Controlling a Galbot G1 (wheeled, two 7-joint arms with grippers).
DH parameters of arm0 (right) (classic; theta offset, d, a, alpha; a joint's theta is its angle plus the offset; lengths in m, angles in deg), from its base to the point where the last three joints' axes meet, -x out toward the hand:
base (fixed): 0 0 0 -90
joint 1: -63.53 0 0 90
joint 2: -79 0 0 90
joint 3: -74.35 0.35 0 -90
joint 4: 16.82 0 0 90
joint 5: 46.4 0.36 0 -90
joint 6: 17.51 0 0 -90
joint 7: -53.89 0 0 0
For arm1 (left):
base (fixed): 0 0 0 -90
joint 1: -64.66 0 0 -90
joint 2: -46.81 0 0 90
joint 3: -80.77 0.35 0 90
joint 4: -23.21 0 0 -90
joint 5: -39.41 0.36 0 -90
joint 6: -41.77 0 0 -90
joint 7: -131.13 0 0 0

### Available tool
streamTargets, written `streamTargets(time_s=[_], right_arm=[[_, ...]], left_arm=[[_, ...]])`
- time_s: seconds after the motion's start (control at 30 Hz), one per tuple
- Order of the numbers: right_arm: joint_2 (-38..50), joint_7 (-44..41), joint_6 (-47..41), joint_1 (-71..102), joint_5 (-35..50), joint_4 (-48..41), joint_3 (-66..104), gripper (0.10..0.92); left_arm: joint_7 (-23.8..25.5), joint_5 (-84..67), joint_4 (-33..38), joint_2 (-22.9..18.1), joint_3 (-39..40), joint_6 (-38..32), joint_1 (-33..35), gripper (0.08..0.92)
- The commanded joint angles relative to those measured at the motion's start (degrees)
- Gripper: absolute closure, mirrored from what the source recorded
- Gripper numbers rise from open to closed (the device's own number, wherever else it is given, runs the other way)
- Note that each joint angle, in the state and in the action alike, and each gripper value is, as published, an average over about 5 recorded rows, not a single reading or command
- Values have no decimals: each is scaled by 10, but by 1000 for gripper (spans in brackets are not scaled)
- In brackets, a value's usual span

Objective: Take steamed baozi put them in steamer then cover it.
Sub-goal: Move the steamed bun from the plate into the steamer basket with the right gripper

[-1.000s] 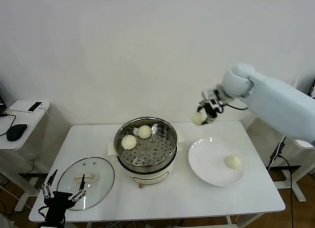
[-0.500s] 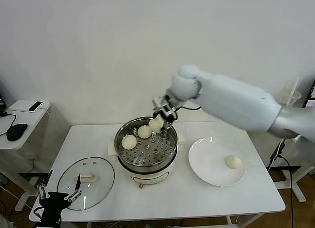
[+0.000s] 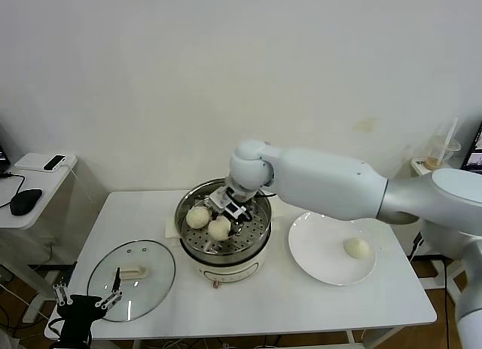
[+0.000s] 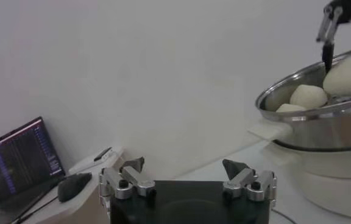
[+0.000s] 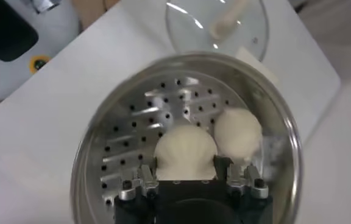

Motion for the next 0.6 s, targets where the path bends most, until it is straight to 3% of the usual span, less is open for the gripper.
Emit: streamTargets(time_s=[0.03, 0.23, 0.47, 0.6], right_arm=[[-13, 8, 43, 17, -26, -2, -16, 431], [-13, 11, 46, 17, -29, -3, -15, 410], [4, -6, 44, -14, -14, 5, 9, 237], [41, -19, 22, -42, -2, 17, 28, 205]], left_arm=[[0, -1, -2, 1, -3, 0, 0, 177], [0, -1, 0, 0, 0, 0, 0, 177], [0, -2, 3, 4, 0, 0, 0, 177], [0, -2, 1, 6, 2, 0, -2, 177]])
